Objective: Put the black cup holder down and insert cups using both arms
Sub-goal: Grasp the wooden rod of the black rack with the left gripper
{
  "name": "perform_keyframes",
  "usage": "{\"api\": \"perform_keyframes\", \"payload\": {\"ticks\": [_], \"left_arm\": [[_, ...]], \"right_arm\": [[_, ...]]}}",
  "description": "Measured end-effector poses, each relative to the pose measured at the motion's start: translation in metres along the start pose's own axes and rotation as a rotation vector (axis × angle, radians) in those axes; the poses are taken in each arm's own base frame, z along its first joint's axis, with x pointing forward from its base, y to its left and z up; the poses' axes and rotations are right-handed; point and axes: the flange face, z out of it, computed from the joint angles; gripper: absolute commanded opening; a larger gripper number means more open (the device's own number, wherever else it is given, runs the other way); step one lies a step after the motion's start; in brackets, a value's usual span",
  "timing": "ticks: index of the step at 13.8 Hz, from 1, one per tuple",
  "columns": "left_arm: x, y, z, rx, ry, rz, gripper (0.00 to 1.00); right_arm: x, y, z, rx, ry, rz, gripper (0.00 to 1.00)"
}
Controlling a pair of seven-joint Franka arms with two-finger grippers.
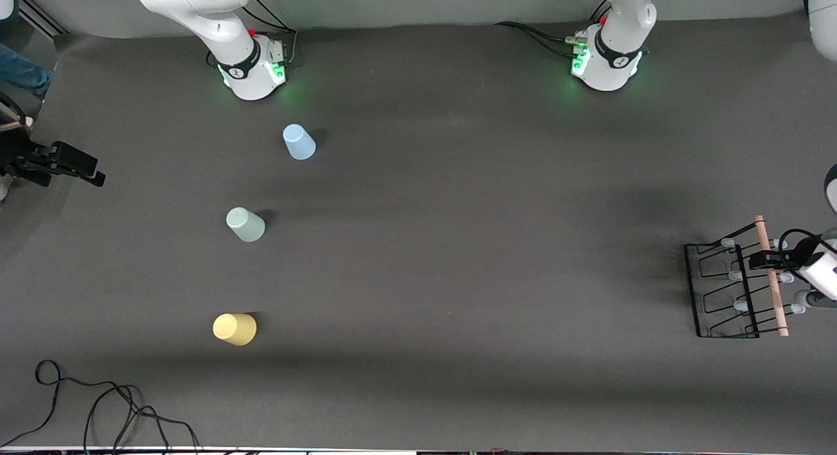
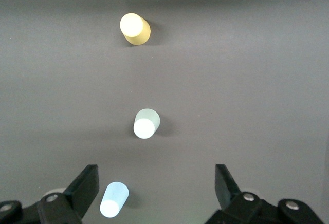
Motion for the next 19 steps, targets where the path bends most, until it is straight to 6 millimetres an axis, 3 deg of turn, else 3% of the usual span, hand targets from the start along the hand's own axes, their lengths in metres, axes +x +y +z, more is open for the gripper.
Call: {"api": "perform_keyframes", "payload": {"ticks": [1,4,8,12,15,19], "left_arm": [[0.000,0.001,0.006,-0.003,-0.009,0.008,0.39],[0.001,0.001,0.013,-0.004,-0.015,0.033,0.01],[0.002,0.003,0.001,0.000,0.004,0.072,0.00],[-0.003,0.010,-0.040,-0.016,0.010,0.102,0.00],[0.000,0.052,-0.079,-0.038,0.014,0.044,0.00],[0.012,0.146,-0.100,-0.037,0.024,-0.053,0.00]], "right_arm": [[0.000,0.000,0.000,-0.001,0.000,-0.001,1.00],[0.000,-0.001,0.001,-0.004,-0.001,-0.008,1.00],[0.000,-0.001,0.001,-0.006,-0.002,-0.045,1.00],[0.000,-0.001,0.001,-0.006,-0.003,-0.050,1.00],[0.000,-0.003,0.002,-0.006,-0.004,-0.053,1.00],[0.000,-0.003,0.002,-0.006,-0.005,-0.053,1.00]]}}
